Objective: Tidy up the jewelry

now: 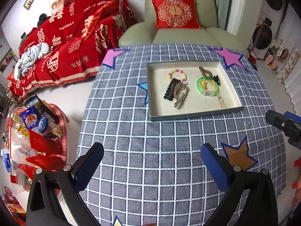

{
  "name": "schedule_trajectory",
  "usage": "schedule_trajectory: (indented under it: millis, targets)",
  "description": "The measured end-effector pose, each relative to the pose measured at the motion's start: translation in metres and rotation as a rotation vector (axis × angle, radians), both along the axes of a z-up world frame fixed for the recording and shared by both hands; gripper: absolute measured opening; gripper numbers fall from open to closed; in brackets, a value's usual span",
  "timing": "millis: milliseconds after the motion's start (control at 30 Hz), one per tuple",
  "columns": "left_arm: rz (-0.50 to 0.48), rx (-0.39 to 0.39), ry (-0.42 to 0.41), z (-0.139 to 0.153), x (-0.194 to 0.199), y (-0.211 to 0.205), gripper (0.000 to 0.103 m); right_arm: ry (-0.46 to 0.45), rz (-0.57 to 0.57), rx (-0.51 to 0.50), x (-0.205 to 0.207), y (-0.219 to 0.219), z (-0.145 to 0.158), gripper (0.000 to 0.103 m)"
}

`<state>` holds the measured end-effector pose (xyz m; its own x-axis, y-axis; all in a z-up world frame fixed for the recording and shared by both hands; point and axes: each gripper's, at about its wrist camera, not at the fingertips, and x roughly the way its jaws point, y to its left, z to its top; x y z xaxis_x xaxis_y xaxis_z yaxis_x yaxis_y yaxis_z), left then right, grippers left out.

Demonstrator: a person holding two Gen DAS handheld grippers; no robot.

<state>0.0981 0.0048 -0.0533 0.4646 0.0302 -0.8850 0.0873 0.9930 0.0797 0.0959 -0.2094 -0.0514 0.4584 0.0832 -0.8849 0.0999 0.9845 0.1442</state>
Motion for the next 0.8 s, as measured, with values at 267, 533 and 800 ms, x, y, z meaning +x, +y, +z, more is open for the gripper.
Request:
schedule_trajectory:
  millis: [267,533,800]
  targets:
    - [0.019,-0.015,-0.052,0.031,-0.019,0.01,0.103,-0.041,-0.02,-0.048,-0.026,0.003,0.034,0.089]
    - [0.016,-0.015,-0.055,0.045,-0.032,0.011,0.103,-0.063,-0.004,-0.092,-0.045,0.011,0.055,0.089]
    - [0.025,-0.017,-0.068,0.056,-0.04,0.012,0.103,-0.071,0.006,-0.105,-0.056,0.015,0.064,0.089]
